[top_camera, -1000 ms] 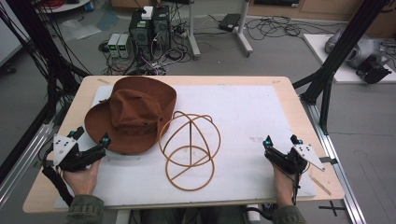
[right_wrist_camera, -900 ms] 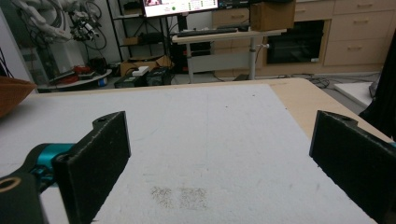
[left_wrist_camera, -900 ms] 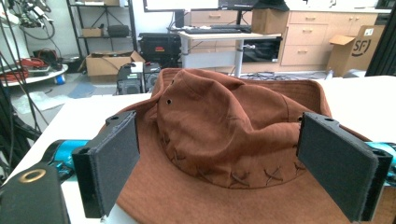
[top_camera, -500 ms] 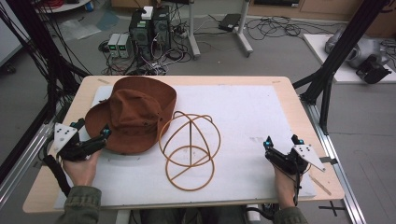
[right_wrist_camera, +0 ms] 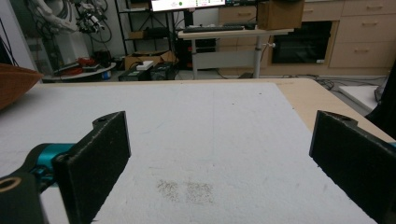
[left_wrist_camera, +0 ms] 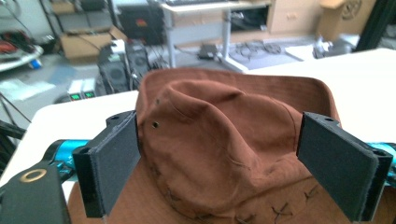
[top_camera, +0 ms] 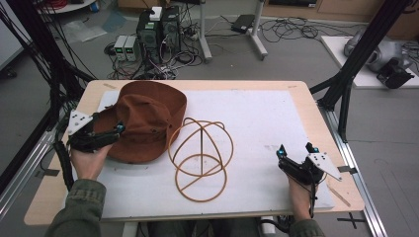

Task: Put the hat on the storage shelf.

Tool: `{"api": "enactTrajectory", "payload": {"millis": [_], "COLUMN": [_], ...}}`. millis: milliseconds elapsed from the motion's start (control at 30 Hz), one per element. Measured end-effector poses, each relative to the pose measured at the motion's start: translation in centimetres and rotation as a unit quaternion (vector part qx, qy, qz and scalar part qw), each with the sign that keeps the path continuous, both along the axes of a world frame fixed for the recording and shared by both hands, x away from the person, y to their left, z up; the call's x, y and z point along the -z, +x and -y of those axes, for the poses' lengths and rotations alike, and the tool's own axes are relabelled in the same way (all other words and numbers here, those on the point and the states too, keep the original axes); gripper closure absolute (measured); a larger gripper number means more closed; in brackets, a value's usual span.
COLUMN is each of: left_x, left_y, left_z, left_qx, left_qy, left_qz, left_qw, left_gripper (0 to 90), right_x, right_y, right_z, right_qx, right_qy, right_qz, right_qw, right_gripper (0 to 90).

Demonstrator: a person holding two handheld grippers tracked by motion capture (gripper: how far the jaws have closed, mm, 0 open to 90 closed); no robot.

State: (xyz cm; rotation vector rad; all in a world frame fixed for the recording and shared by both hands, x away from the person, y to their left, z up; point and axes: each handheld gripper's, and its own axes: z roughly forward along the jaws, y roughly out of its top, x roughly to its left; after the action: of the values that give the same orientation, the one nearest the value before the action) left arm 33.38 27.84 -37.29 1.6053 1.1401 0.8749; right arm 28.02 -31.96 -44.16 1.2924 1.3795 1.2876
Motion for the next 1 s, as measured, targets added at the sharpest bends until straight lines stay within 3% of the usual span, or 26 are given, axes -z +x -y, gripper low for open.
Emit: {"api": "enactTrajectory", "payload": {"millis": [33,67,167,200,233,367,500,700,867,1000], "left_x": [0.2,0.2,1.1,1.1,1.6,2.3,2.9,3.9,4.3,4.6], "left_y": [0.5,0.5,1.7,1.7,2.2,2.8,3.3,4.1,4.6,4.8], "left_z": [0.2,0.2,0.6,0.6,0.8,1.3,1.3,1.9,1.9,2.1], "left_qx": [0.005,0.005,0.011,0.011,0.02,0.024,0.023,0.036,0.022,0.008], "left_qy": [0.013,0.013,0.018,0.018,0.024,0.044,0.042,0.053,0.038,0.05], "left_qz": [-0.017,-0.017,-0.052,-0.052,-0.071,-0.087,-0.104,-0.125,-0.121,-0.12], "left_qw": [0.9998,0.9998,0.9984,0.9984,0.997,0.9949,0.9934,0.9901,0.9917,0.9915], "left_gripper": [13.8,13.7,13.8,13.8,13.8,13.8,13.8,13.8,14.0,17.2], "right_x": [0.0,0.0,0.1,0.1,0.1,0.1,0.1,0.2,0.2,0.2], "right_y": [0.0,0.0,0.1,0.1,0.1,0.1,0.1,0.1,0.1,0.2], "right_z": [0.0,0.0,0.0,0.1,0.1,0.2,0.2,0.2,0.3,0.4], "right_qx": [0.0,0.0,-0.001,-0.001,0.0,0.001,0.001,0.001,0.001,0.002], "right_qy": [-0.001,-0.001,0.002,0.003,0.004,0.009,0.012,0.013,0.012,0.012], "right_qz": [-0.004,-0.003,-0.003,-0.004,-0.005,-0.004,-0.007,-0.006,-0.005,-0.008], "right_qw": [1.0,1.0,1.0,1.0,1.0,1.0,0.9999,0.9999,0.9999,0.9999], "right_gripper": [4.4,4.4,4.4,4.4,4.4,4.4,4.4,4.4,4.4,4.4]}}
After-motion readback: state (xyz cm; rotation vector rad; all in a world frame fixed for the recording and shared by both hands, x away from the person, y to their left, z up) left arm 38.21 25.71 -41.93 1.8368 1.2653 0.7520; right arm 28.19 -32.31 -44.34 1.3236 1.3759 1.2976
